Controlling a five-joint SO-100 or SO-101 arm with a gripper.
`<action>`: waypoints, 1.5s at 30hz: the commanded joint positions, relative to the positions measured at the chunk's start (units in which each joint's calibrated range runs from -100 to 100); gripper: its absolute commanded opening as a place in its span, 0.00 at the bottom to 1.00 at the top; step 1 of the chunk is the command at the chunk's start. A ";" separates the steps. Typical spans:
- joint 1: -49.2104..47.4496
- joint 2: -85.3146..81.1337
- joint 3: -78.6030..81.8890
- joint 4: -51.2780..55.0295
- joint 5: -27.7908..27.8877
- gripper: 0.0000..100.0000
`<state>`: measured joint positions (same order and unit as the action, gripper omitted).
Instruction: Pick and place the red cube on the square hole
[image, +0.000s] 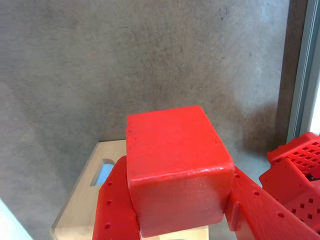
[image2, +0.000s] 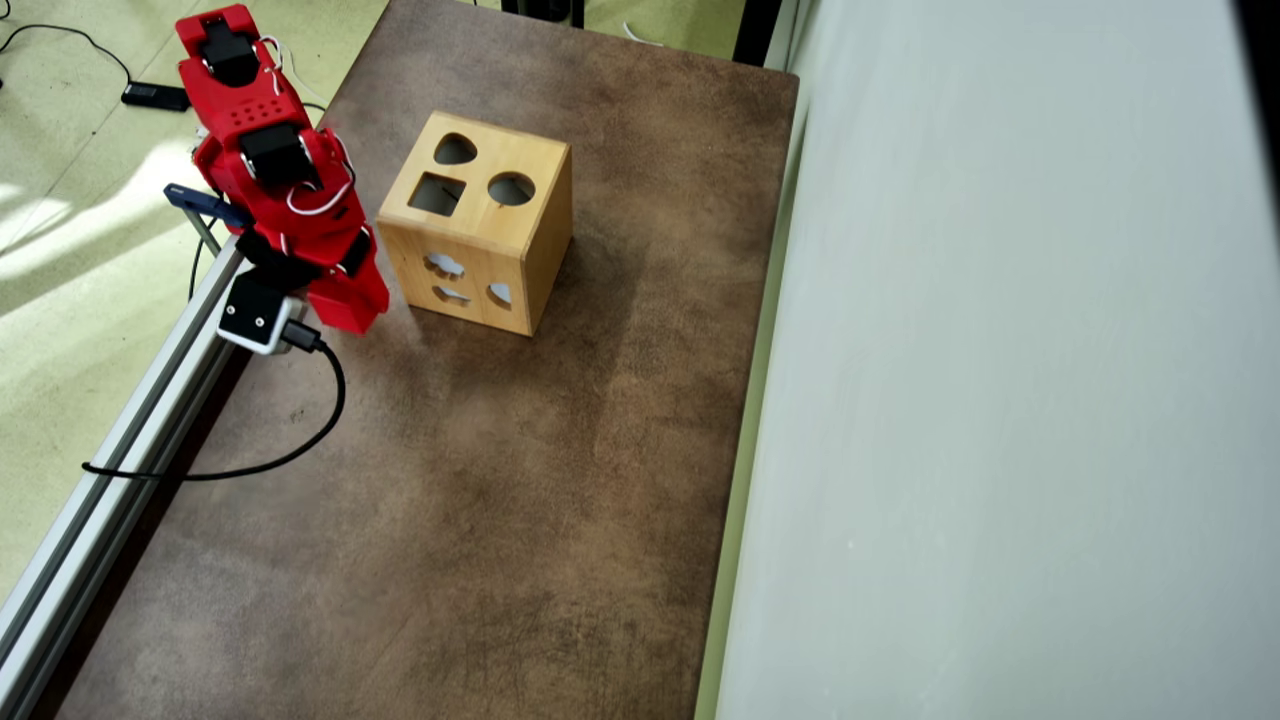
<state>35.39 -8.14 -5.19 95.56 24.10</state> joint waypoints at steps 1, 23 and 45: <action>-0.40 -7.79 -2.41 0.26 -0.20 0.08; -2.48 -32.59 -2.50 0.18 -5.57 0.08; -32.79 -32.84 -1.52 2.27 -16.95 0.07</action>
<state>4.56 -39.83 -5.19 97.34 8.13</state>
